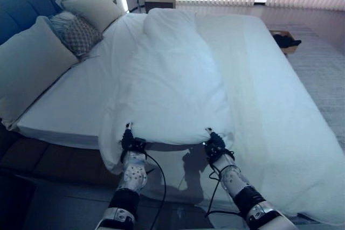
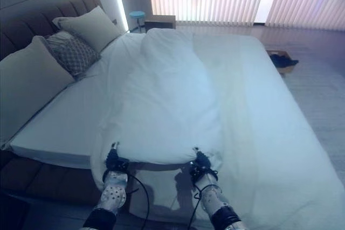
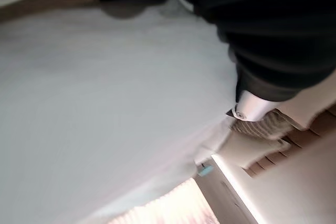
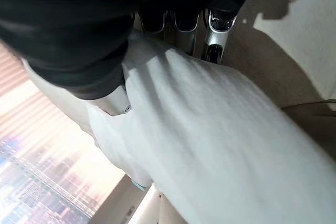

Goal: Make the bed

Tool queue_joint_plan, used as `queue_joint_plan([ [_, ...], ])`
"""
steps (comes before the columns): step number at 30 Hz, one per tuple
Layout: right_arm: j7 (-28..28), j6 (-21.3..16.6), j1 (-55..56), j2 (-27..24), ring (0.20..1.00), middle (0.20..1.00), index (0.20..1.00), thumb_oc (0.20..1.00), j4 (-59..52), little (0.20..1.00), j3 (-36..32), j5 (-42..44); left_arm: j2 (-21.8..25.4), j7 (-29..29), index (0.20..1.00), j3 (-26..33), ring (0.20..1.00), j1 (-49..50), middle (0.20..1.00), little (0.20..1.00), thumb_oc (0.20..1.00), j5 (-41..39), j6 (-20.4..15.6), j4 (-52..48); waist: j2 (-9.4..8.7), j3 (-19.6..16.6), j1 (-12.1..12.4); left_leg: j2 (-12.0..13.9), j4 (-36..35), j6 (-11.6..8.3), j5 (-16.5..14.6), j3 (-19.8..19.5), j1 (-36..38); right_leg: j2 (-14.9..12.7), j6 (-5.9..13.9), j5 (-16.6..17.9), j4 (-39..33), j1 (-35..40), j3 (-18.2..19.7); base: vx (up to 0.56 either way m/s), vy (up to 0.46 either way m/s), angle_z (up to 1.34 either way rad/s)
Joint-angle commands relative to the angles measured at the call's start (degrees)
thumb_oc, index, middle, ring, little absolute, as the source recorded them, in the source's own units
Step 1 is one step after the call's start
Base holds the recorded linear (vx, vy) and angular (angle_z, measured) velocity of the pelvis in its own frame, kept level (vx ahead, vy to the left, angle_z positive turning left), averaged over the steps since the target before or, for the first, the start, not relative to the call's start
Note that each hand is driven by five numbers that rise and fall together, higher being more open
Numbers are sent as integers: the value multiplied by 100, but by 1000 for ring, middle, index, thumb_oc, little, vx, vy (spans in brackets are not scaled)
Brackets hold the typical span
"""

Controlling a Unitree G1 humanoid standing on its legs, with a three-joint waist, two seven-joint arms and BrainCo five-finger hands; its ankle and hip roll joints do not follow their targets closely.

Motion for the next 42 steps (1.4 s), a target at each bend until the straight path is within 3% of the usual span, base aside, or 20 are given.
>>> queue_joint_plan([
  [1,-33,-217,194,-246,200,200,200,200,-137,200,-351,-232,944,-177,200,563,200,2,200,200,200,40,-634,-517,5,-320,301,-297,96,658,-201,153,-95,-933,-176,2486,-891,105,-379,-27,761,-23],
  [4,24,-189,161,-167,200,200,200,200,-39,200,-329,-254,1013,-111,200,494,200,-30,200,200,200,244,-596,-495,110,-267,334,-390,-268,770,-7,356,-71,-830,-289,2128,-658,-71,-891,-23,604,-47],
  [5,96,-238,127,-119,200,200,200,200,-49,200,-239,-187,992,-208,200,362,200,-74,200,200,200,239,-538,-445,144,-233,237,-550,-593,872,162,338,7,-49,-463,1400,-382,-221,-676,54,536,-9],
  [7,193,-259,114,-79,200,200,200,200,-28,200,-142,-99,921,-263,200,300,200,-35,200,200,200,231,-475,-502,131,-194,212,-710,-847,966,250,346,176,612,-638,852,-311,-362,-704,84,558,19],
  [10,243,-316,115,-8,200,200,200,200,43,200,-28,11,826,-228,200,367,200,111,200,200,200,262,-392,-571,33,-129,251,-1035,-1099,1065,258,438,468,1384,-745,718,-608,-531,-931,87,315,19],
  [12,253,-367,116,-26,200,200,200,200,139,200,21,90,701,-222,200,388,200,130,200,200,200,204,-400,-478,-34,-69,171,-1375,-1085,1144,219,324,596,1909,-721,806,-849,-710,-612,135,282,-17],
  [14,163,-439,252,-131,200,200,200,200,133,200,-12,91,499,-252,200,261,200,89,200,200,200,71,-363,-273,-25,-44,-31,-1645,-898,1151,195,45,561,2137,-879,745,-877,-621,188,173,223,35],
  [18,97,-409,631,-239,200,200,200,200,64,200,-51,180,172,-371,200,147,200,307,200,200,200,-39,-342,-268,47,-39,-208,-1764,75,891,85,270,253,1857,-1039,655,-907,-279,-34,132,108,151],
  [20,39,-348,772,-298,200,200,200,200,214,200,-80,130,53,-380,200,130,200,439,200,200,200,-171,-341,-187,101,148,-125,-1595,1179,540,472,301,-270,1708,-1061,559,-998,33,-73,95,135,102],
  [21,39,-348,773,-297,200,200,200,200,214,200,-80,130,54,-380,200,130,200,439,200,200,200,-171,-341,-187,100,143,-127,-1596,1178,540,474,299,-276,1707,-1061,561,-1000,28,-74,184,205,55],
  [22,1,-311,803,-237,200,200,200,200,304,200,-112,128,53,-331,200,169,200,531,200,200,200,-239,-308,-100,23,114,-65,-1156,728,806,160,267,-287,1552,-968,469,-1099,156,-43,182,151,29],
  [24,-21,-298,798,-206,200,200,200,200,291,200,-86,88,51,-305,200,159,200,582,200,200,200,-252,-302,-128,-25,39,-33,-1036,485,883,119,205,-266,1486,-931,461,-1173,170,-21,192,173,-4],
  [27,-141,-255,679,-148,200,200,200,200,272,200,-68,-20,26,-177,200,186,200,602,200,200,200,-310,-332,-113,-10,-60,74,-357,-393,747,693,-554,-250,1305,-813,351,-1173,195,220,198,363,-27],
  [29,-167,-238,630,-198,200,200,200,200,204,200,-157,-76,42,-161,200,144,200,554,200,200,200,-273,-316,-97,51,-98,72,-158,-603,641,898,-576,-307,1094,-689,292,-1152,273,262,157,490,-6],
  [33,-111,-117,651,-230,200,200,200,200,152,200,-182,-303,133,-272,200,12,200,588,200,200,200,-78,-174,-95,44,-211,109,-395,-713,676,598,-507,-129,704,-452,467,-1182,337,218,106,482,2],
  [35,-106,-120,619,-126,200,200,200,200,137,200,-218,-305,363,-226,200,-40,200,425,200,200,200,217,-131,-26,-80,-155,154,-786,-484,887,306,-195,-188,288,-345,1109,-1052,154,242,40,601,0],
  [37,-124,-129,561,-108,200,200,200,200,109,200,-151,-335,459,-218,200,-64,200,388,200,200,200,345,-104,-51,-76,-125,191,-850,-456,938,257,-80,-201,216,-335,1297,-990,38,171,-26,352,-15],
  [38,-102,-194,369,-47,200,200,200,200,-56,200,-67,-353,712,-149,200,-18,200,255,200,200,200,523,-169,-241,-34,-96,285,-882,-524,957,266,181,-194,146,-389,1455,-937,-78,-242,-33,408,-40],
  [41,-73,-308,221,-69,200,200,200,200,-473,200,13,-451,892,-60,200,121,200,184,200,200,200,751,-266,-634,59,-92,338,-921,-619,1002,279,345,-131,225,-458,1214,-797,-66,-647,-11,374,-53],
  [42,72,-446,144,-166,200,200,200,200,-1046,200,55,-566,1048,-67,200,339,200,202,200,200,200,907,-398,-1130,78,-99,357,-996,-806,1051,310,448,9,545,-553,886,-781,-38,-759,11,196,-9],
])
